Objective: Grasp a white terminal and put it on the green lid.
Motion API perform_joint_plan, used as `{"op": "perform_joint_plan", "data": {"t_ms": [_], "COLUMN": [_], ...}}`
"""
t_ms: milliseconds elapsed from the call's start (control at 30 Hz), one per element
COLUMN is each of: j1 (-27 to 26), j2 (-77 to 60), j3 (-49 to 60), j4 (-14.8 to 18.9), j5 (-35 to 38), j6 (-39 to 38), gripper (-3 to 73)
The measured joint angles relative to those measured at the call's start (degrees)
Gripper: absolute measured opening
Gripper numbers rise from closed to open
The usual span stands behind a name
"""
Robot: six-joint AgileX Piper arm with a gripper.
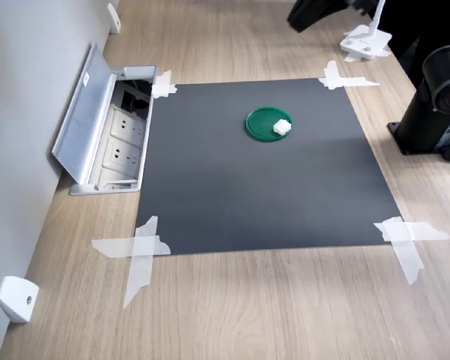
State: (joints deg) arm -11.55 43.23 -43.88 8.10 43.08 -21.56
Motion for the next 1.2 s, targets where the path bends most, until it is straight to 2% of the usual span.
{"op": "perform_joint_plan", "data": {"t_ms": [100,200,333,433,567,767,1200], "j1": [0.0,0.0,0.0,0.0,0.0,0.0,0.0], "j2": [-6.9,-14.8,-22.8,-26.6,-30.1,-35.7,-41.9], "j3": [6.8,15.9,27.2,33.4,37.2,39.2,43.3], "j4": [0.1,0.3,0.5,0.6,0.6,0.6,-1.6], "j5": [-7.4,-19.3,-34.8,-41.5,-41.0,-33.5,-34.3], "j6": [0.2,0.7,5.1,8.5,11.4,15.1,15.4], "gripper": [-0.5,-0.5,-0.7,-0.7,-0.7,-0.7,-0.7]}}
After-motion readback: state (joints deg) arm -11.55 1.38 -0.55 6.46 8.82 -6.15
